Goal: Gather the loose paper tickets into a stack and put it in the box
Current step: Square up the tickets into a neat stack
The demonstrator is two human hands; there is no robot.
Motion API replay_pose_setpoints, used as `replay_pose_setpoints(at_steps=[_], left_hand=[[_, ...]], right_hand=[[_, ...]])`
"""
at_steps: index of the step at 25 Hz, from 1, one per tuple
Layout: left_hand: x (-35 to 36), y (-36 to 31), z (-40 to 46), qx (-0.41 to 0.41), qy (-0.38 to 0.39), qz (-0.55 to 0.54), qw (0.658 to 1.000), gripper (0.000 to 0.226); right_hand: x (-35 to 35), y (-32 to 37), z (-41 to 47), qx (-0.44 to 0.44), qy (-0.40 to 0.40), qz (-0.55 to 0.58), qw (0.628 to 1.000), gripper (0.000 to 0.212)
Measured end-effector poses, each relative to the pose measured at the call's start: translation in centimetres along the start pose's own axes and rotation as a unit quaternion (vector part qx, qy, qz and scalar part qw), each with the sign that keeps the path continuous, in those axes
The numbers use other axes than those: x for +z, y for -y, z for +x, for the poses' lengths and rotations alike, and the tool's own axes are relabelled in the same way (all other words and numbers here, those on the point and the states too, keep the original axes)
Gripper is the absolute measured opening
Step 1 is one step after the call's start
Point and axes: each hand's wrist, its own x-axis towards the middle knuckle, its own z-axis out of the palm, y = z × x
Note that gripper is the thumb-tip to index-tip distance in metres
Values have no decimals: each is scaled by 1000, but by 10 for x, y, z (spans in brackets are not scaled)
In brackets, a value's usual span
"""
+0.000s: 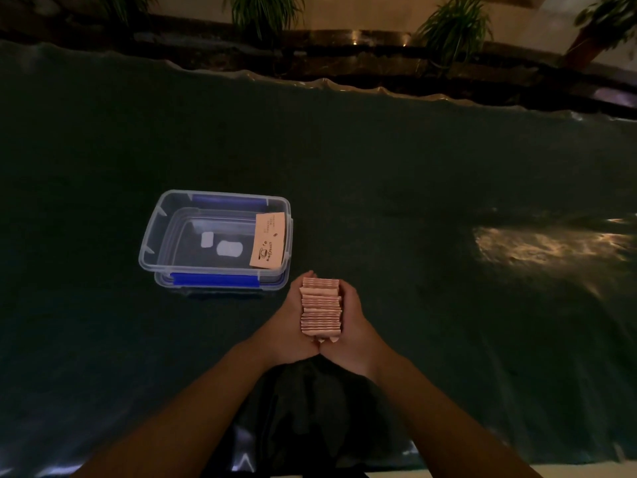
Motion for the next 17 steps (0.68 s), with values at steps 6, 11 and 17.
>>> replay_pose_setpoints(at_steps=[6, 11, 17], left_hand=[[0, 2, -3, 7, -5, 13, 1000, 155], [-1, 13, -5, -11, -24, 10, 1000, 128], [5, -3, -7, 2, -38, 44, 998, 135]], right_hand=[[1, 1, -2, -20, 11, -34, 999, 139], [0, 1, -6, -17, 15, -55, 998, 125], [-2, 9, -12, -18, -19, -57, 998, 91]])
